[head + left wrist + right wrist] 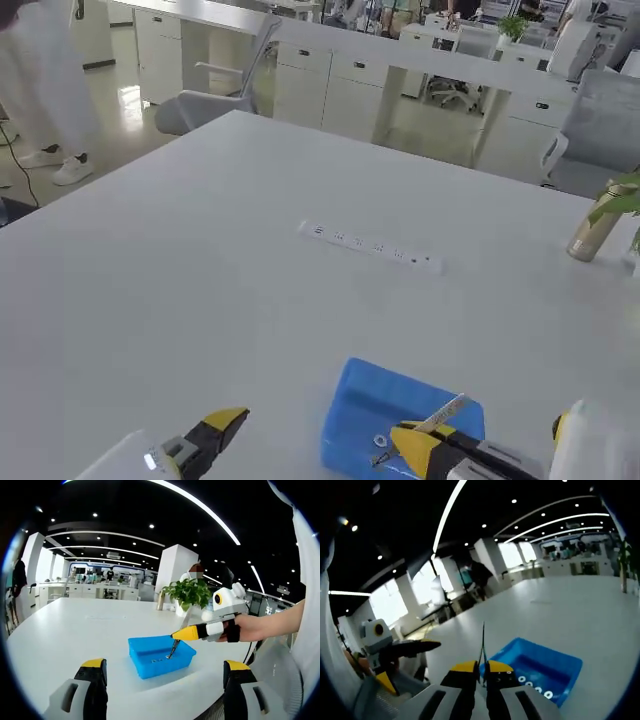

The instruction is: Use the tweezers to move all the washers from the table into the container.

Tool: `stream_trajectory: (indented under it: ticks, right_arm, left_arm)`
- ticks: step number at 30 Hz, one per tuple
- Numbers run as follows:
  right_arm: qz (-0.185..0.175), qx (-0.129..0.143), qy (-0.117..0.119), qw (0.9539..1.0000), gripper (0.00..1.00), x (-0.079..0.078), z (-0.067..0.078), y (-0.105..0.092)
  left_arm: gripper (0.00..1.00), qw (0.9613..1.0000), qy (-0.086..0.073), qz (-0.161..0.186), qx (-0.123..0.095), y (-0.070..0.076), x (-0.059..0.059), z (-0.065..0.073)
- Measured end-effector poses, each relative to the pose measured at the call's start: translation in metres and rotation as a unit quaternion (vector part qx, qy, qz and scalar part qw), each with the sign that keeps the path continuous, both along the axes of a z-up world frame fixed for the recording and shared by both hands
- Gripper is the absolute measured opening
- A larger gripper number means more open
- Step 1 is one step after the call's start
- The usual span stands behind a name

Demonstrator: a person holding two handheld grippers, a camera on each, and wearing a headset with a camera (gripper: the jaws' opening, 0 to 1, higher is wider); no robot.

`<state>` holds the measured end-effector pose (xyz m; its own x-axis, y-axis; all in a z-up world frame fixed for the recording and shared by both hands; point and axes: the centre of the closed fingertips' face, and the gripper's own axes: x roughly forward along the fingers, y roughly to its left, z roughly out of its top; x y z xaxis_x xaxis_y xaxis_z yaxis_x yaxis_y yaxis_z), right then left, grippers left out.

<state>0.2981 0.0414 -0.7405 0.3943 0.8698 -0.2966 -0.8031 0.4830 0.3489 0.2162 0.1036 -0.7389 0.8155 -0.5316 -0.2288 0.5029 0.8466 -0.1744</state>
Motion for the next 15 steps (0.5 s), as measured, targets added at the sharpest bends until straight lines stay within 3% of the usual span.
stream_trajectory:
  ticks: [4,9,12,15]
  right_arm:
    - [-0.013,0.002,-0.013,0.9998,0.03,0.016,0.01,0.001]
    - [-0.032,-0.006,-0.02,0.9993,0.03,0.039,0.01,0.002]
    - [-0.036,-0.019,-0.016,0.9991,0.03,0.052,0.001,0.003]
    - [-0.032,-0.049,-0.009,0.9982,0.03,0.061,-0.017,0.006]
  left_arm:
    - [0.99,1.0,0.001,0.001,0.0,0.0,0.0,0.0]
    - [0.99,1.0,-0.001,0.002,0.004,0.001,0.0,0.0]
    - [0.99,1.0,0.0,0.002,0.003,0.001,0.0,-0.001]
    - [0.99,1.0,-0.001,0.002,0.005,0.001,0.0,-0.001]
